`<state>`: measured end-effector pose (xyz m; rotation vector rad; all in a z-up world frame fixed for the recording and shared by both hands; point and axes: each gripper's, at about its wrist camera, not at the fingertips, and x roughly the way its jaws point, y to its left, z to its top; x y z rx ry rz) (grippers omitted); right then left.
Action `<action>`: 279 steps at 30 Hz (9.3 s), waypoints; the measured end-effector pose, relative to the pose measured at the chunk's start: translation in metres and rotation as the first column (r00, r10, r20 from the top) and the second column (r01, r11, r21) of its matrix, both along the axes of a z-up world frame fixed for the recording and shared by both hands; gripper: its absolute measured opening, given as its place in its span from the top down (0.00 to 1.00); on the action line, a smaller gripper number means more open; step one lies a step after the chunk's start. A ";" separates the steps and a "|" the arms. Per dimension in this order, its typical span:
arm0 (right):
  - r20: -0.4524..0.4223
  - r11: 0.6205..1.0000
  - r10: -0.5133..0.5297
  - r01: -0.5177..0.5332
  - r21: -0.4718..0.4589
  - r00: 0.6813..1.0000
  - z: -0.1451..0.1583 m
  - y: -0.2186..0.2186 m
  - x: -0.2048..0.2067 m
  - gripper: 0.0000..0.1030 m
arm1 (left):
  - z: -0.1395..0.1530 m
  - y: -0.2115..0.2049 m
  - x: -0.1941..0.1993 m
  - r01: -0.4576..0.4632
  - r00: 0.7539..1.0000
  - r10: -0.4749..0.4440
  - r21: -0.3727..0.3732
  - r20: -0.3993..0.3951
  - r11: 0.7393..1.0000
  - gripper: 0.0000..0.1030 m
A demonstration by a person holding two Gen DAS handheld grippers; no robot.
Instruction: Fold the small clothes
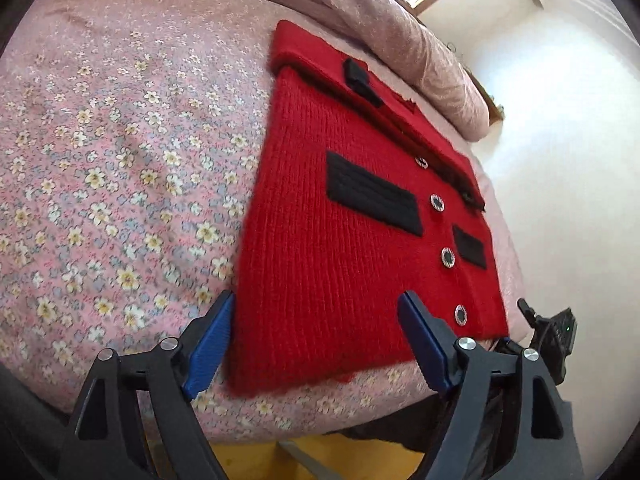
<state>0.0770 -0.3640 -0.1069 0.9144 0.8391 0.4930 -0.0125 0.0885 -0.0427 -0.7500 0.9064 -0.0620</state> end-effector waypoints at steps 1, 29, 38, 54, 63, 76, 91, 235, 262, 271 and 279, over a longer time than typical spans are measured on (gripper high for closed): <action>0.007 1.000 -0.018 0.018 -0.007 1.000 0.002 -0.001 0.001 0.34 | 0.000 0.000 0.001 -0.002 1.000 0.002 -0.004 0.001 1.000 0.27; -0.020 1.000 0.002 -0.001 0.015 1.000 0.000 0.021 0.015 0.33 | -0.022 0.001 -0.013 -0.017 0.998 0.038 -0.345 0.055 0.938 0.27; -0.022 1.000 0.000 0.000 -0.002 1.000 0.002 0.025 0.021 0.33 | -0.018 0.003 0.018 -0.006 0.993 0.046 -0.350 0.107 0.937 0.28; -0.034 1.000 -0.007 0.007 0.005 0.999 0.000 0.023 0.024 0.50 | -0.036 0.010 -0.002 -0.104 0.993 0.115 -0.370 0.007 0.923 0.90; -0.107 0.999 -0.009 0.003 -0.051 0.994 -0.009 0.027 0.028 0.90 | -0.030 0.001 0.007 -0.092 0.995 0.101 -0.311 0.013 0.946 0.94; -0.119 0.999 -0.018 0.015 -0.029 0.993 -0.017 0.022 0.026 0.91 | -0.040 0.002 -0.003 -0.075 0.996 0.087 -0.302 0.027 0.950 0.94; -0.122 1.000 -0.021 0.018 -0.023 0.992 -0.021 0.018 0.024 0.91 | -0.046 0.005 -0.014 -0.092 0.993 0.111 -0.323 0.043 0.942 0.99; 0.265 0.839 0.144 0.025 -0.544 0.953 0.089 0.093 0.308 0.90 | 0.024 0.049 0.323 -0.055 0.971 0.005 0.207 0.238 0.977 0.98; 0.106 0.855 0.127 -0.055 -0.515 0.986 0.058 0.088 0.324 0.81 | 0.001 0.076 0.321 -0.060 0.997 0.050 0.181 0.062 0.982 0.85; 0.151 0.958 0.060 -0.014 -0.287 0.987 0.061 0.064 0.320 0.41 | 0.005 0.087 0.308 -0.072 0.996 0.062 0.169 0.063 0.983 0.66; 0.159 0.949 0.061 -0.007 -0.316 0.985 0.066 0.061 0.316 0.40 | 0.007 0.093 0.284 -0.088 0.995 0.076 0.182 0.067 0.979 0.64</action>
